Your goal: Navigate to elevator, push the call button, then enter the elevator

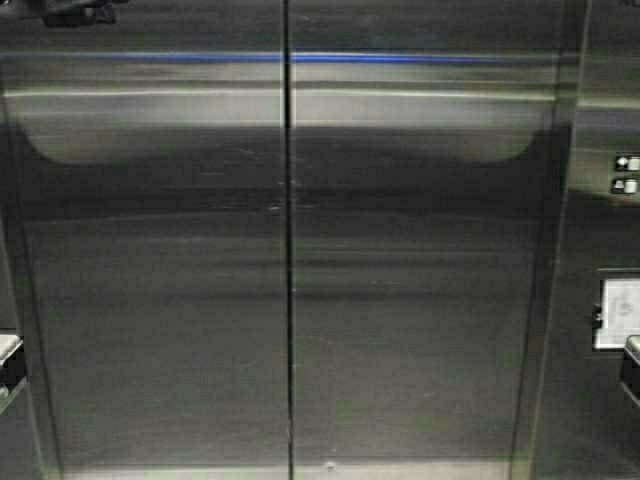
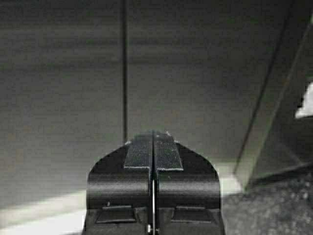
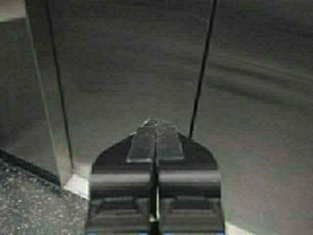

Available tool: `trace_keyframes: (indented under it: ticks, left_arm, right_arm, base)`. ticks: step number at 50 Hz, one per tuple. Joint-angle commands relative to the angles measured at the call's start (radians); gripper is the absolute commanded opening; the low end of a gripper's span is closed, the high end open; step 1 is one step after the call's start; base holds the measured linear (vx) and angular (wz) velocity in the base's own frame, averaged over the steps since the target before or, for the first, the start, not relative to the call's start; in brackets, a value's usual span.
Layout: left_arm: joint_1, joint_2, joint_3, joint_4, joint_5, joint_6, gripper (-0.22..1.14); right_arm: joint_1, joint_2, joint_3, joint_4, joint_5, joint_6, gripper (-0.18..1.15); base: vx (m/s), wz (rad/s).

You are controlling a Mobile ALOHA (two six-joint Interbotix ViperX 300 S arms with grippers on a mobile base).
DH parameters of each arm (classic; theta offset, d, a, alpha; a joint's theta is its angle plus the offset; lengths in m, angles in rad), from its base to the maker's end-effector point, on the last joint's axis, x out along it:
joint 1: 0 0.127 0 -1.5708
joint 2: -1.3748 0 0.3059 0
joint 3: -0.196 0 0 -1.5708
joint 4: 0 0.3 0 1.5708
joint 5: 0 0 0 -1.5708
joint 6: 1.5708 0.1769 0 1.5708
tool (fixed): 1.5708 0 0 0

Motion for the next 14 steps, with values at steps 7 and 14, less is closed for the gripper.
trace_keyframes:
  ticks: [7,14]
  left_arm:
    - [0.0,-0.003,-0.014,-0.002,-0.008,0.0,0.02]
    - [0.0,-0.002,-0.015,-0.002,-0.006,-0.002,0.02]
  right_arm:
    - [0.002,-0.005,-0.011,0.003,-0.011,0.002,0.06]
    - [0.002,-0.003,-0.011,0.003,-0.011,0.002,0.06]
  base:
    - [-0.02,0.07]
    - [-0.02,0.08]
